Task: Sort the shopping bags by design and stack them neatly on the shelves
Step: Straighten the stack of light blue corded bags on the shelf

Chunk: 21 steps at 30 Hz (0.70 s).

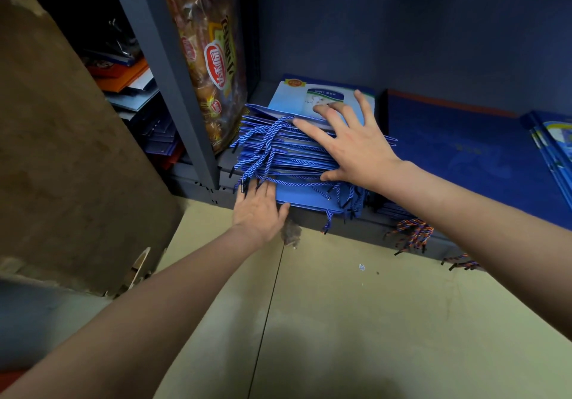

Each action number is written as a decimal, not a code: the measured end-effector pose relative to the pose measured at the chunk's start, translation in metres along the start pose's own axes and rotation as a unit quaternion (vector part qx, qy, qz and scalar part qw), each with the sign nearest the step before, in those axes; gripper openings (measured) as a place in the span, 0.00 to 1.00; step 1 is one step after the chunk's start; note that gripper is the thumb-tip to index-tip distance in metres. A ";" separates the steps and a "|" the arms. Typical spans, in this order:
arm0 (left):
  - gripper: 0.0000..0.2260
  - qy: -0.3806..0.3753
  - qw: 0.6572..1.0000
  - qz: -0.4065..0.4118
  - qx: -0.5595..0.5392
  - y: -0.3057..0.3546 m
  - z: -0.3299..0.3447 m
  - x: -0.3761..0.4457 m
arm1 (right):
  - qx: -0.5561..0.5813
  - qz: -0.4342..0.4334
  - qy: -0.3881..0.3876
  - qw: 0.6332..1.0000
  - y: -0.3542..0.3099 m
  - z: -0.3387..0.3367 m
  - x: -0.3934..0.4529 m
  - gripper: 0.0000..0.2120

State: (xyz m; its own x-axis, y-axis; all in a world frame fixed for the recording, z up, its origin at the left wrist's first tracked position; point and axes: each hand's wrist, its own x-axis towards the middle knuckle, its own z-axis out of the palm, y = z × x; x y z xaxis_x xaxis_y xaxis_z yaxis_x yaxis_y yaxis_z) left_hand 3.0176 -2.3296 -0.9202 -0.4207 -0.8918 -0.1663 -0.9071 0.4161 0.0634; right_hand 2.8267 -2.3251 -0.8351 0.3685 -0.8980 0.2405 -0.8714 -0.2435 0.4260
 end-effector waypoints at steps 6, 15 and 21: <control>0.28 0.022 0.999 -0.012 -0.035 -0.016 0.002 -0.020 | -0.013 -0.007 0.017 1.000 -0.003 0.008 -0.004 0.57; 0.31 0.011 0.996 0.069 -0.055 -0.040 0.014 -0.055 | -0.010 -0.008 0.010 1.000 -0.004 0.008 -0.002 0.58; 0.32 0.097 0.978 0.182 0.005 -0.048 0.017 -0.055 | -0.060 -0.027 -0.040 0.997 -0.029 0.018 -0.023 0.57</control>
State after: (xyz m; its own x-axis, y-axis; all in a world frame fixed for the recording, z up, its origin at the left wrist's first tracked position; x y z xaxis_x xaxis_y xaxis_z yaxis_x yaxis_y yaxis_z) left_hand 3.0849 -2.2979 -0.9307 -0.7119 -0.7001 0.0562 -0.6962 0.7139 0.0746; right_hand 2.8377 -2.3042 -0.8682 0.3827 -0.9124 0.1452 -0.8040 -0.2515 0.5388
